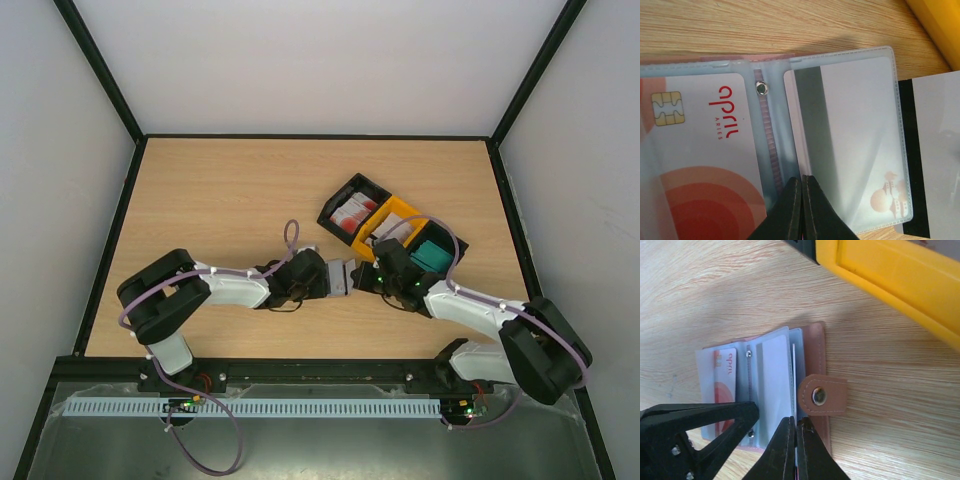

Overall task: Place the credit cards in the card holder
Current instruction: Insert the credit card into the card holder, then turn over the card slot in the card holder, then insert the credit card into the card holder.

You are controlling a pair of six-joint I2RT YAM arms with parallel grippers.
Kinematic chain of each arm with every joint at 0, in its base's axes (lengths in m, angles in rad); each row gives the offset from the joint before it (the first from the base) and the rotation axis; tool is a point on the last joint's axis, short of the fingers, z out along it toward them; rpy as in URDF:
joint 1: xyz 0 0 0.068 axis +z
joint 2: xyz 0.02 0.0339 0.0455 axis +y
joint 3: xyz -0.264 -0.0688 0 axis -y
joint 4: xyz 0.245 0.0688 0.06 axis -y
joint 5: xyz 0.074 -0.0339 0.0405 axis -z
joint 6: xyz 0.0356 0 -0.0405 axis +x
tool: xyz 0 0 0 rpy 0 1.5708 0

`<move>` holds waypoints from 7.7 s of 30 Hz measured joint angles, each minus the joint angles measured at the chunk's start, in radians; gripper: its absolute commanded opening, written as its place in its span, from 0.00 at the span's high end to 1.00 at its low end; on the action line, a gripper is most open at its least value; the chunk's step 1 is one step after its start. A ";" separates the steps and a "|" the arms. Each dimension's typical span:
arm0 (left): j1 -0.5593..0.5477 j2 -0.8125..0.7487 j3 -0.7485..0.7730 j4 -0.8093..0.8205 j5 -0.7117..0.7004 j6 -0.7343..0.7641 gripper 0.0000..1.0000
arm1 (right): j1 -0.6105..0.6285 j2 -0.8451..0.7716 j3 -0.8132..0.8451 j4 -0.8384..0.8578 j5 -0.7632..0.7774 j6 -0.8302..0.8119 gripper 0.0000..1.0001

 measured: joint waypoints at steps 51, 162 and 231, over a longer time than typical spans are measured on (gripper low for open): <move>0.225 -0.503 -0.222 -0.233 -0.209 0.008 0.52 | 0.180 0.320 0.071 0.360 -0.081 0.184 0.98; 0.301 -0.268 -0.254 -0.016 0.089 0.154 0.76 | 0.183 0.565 -0.034 0.897 -0.060 0.408 0.98; 0.302 -0.458 -0.390 -0.013 0.178 0.109 0.58 | 0.347 0.417 0.114 0.415 0.282 0.334 0.58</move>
